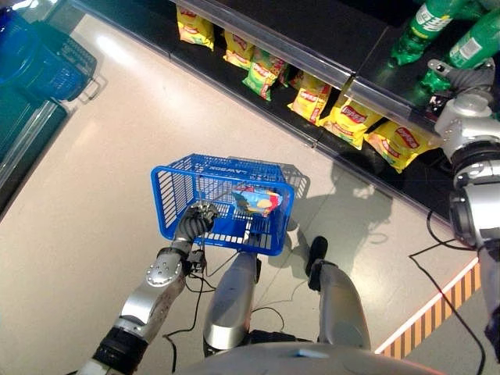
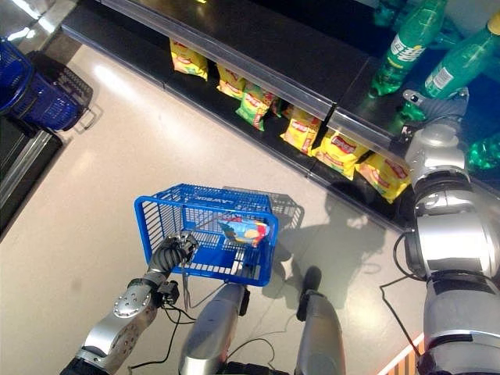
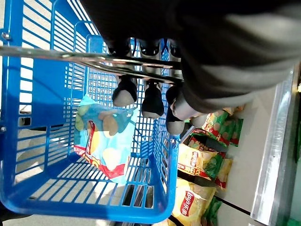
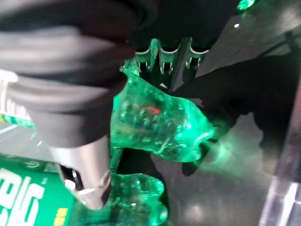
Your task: Pick up the snacks into the basket
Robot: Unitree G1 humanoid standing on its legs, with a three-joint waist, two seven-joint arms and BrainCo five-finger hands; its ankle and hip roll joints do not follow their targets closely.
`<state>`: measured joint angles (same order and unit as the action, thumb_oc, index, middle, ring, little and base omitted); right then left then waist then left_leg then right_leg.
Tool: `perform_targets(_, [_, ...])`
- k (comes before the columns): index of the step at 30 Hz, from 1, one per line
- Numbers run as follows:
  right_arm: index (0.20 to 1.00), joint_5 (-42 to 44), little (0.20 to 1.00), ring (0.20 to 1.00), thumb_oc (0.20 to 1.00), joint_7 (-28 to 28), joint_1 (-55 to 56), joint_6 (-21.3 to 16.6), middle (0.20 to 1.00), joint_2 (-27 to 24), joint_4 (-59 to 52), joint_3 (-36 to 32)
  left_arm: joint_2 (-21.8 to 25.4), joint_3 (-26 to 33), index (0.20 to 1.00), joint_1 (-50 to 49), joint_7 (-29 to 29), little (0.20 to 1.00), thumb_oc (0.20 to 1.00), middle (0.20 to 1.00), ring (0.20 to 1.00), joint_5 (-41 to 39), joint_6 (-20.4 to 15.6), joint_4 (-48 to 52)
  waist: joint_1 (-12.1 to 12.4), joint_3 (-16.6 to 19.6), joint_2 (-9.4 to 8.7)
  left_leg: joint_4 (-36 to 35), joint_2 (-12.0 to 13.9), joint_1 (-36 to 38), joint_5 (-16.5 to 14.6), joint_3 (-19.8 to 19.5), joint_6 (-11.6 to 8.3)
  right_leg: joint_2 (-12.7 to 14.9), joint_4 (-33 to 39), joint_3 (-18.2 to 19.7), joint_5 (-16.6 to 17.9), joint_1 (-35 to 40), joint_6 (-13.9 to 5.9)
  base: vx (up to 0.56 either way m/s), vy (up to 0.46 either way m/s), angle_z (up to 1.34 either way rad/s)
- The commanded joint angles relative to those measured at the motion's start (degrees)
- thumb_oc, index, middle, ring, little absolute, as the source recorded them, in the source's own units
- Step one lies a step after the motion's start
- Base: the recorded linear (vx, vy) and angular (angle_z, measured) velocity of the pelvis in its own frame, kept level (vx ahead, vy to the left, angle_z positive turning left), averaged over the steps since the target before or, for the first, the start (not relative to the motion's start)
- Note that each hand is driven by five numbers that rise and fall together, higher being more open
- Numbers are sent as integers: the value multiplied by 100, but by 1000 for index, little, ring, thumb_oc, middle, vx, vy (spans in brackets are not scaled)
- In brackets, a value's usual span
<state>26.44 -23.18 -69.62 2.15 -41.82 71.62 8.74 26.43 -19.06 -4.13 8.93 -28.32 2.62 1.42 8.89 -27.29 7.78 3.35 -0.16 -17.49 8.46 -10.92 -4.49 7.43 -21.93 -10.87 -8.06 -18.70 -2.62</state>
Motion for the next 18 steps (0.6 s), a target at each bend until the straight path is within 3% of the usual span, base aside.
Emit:
perform_targets(1, [1000,205,1000,1000,1000,-60,-389,-242,1000,-281,-55,290,198,-95,200,-76,-32,200,200,200,200,-130,-566,887,63,401,-153,-49,-72,202,-456,-166,106,-35,500,-35,61,90,-218,-4,-40,17])
perform_targets(2, [1000,243,1000,1000,1000,-54,-402,-242,1000,-287,-46,276,203,-103,200,-71,-33,200,200,200,200,-130,-561,879,72,400,-140,-50,-69,203,-445,-186,103,-31,485,-49,53,93,-217,-3,-45,18])
perform_targets(3, [511,261,511,511,511,-39,-406,-241,511,-323,-31,272,206,-111,200,-63,-45,200,200,200,200,-135,-562,876,77,404,-125,-65,-72,210,-434,-211,98,-22,472,-71,37,103,-212,-9,-47,14])
perform_targets(4, [200,260,200,200,200,-24,-414,-226,200,-358,-2,283,219,-113,200,-59,-49,200,200,200,200,-138,-562,872,95,413,-109,-92,-76,218,-414,-237,93,-12,455,-102,24,108,-213,-7,-35,16])
perform_targets(18, [200,227,200,200,200,-12,-341,-201,200,-376,17,233,220,-110,200,-97,-92,200,200,200,200,-184,-571,867,125,439,7,-169,-60,295,-350,-266,69,33,359,-162,-34,114,-231,-9,-7,4])
